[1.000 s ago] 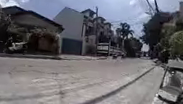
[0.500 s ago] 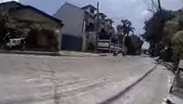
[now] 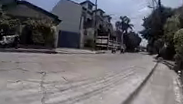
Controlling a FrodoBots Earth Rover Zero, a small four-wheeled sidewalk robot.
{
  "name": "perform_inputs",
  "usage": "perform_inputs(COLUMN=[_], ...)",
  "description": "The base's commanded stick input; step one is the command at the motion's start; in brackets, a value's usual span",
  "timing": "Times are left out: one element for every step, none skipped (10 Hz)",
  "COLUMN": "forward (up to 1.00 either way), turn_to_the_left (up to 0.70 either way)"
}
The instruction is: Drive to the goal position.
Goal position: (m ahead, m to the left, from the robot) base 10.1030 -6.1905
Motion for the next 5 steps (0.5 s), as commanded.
perform_inputs(forward=[0.70, 0.70, 0.70, 0.70, 0.70], turn_to_the_left=[-0.35, -0.34, -0.35, -0.35, -0.35])
